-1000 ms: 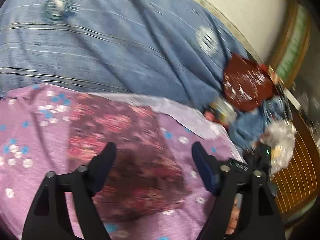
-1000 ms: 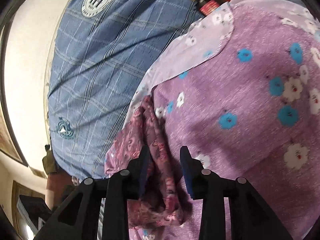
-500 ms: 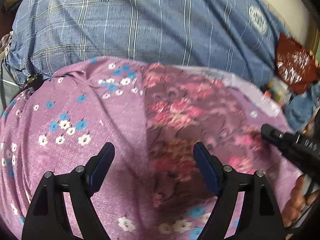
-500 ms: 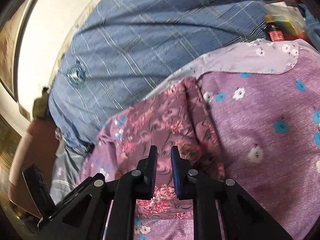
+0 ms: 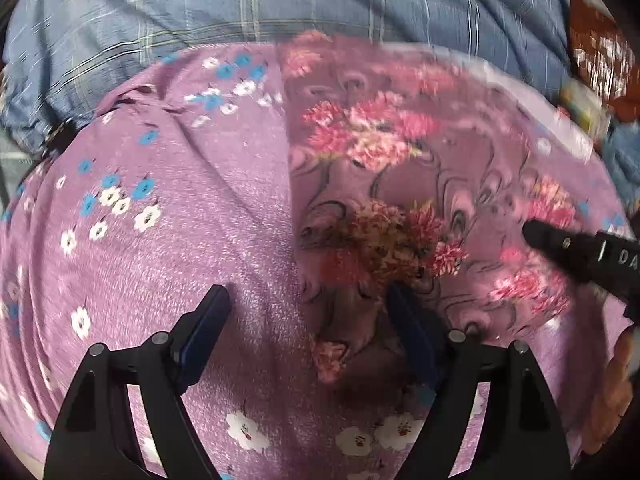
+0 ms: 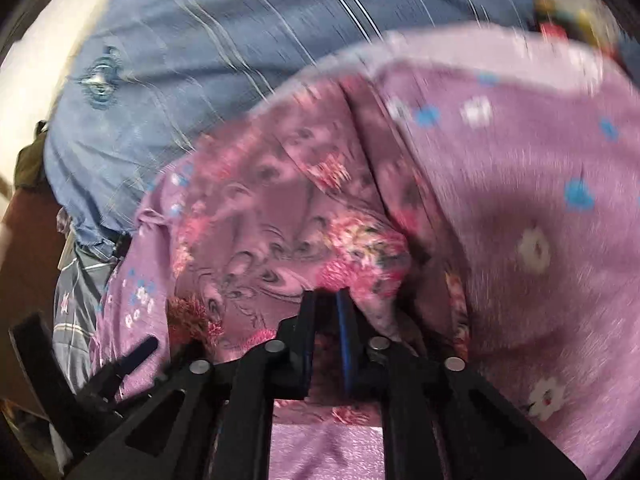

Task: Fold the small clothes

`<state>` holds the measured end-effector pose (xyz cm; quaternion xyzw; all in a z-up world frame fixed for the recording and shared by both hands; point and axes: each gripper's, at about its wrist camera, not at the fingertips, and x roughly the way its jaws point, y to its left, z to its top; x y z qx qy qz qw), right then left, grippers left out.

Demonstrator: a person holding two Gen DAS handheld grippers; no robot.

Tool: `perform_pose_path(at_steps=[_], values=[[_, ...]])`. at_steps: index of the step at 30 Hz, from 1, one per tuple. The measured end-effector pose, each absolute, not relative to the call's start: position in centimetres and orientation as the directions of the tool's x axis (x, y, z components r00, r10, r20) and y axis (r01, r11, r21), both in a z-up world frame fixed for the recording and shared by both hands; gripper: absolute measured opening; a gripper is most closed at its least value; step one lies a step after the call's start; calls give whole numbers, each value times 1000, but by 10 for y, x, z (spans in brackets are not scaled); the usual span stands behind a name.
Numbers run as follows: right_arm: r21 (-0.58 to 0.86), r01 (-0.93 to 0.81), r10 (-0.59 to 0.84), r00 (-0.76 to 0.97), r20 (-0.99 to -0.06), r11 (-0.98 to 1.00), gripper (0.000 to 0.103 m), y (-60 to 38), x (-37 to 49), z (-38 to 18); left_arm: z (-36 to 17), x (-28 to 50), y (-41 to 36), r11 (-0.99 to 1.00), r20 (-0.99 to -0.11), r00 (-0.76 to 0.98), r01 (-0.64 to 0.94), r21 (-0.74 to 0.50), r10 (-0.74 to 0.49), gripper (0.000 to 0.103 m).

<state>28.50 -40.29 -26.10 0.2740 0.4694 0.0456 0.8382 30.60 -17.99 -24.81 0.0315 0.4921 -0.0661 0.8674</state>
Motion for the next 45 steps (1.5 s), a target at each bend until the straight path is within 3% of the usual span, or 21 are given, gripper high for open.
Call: perform_pose_path(at_steps=[7, 8, 15, 27, 32, 36, 39, 41, 45], values=[[494, 177, 316, 579, -752, 851, 10, -401, 266, -250, -210, 286, -162, 986, -817, 569, 168, 3, -95, 81], [497, 171, 315, 590, -743, 851, 14, -401, 262, -246, -203, 286, -158, 987, -806, 584, 162, -4, -99, 81], [505, 155, 265, 702, -661, 849, 14, -410, 263, -221, -160, 304, -150, 983, -726, 683, 176, 52, -84, 81], [603, 122, 337, 734, -590, 789, 14, -426, 355, -207, -177, 421, -158, 986, -734, 679, 136, 97, -22, 81], [601, 138, 341, 715, -611, 788, 14, -426, 383, -214, -209, 453, -183, 984, -772, 633, 167, 65, -56, 81], [554, 239, 316, 617, -720, 797, 13, -427, 405, -252, -241, 459, -208, 968, -818, 574, 227, 110, -42, 82], [585, 267, 335, 611, -717, 766, 14, -432, 403, -261, -238, 451, -209, 965, -800, 598, 230, 126, -38, 81], [547, 263, 300, 612, -731, 795, 20, -428, 397, -250, -227, 439, -205, 964, -791, 610, 232, 133, -38, 81], [458, 231, 222, 637, -738, 858, 21, -412, 372, -222, -201, 383, -196, 959, -724, 687, 242, 147, -62, 81]])
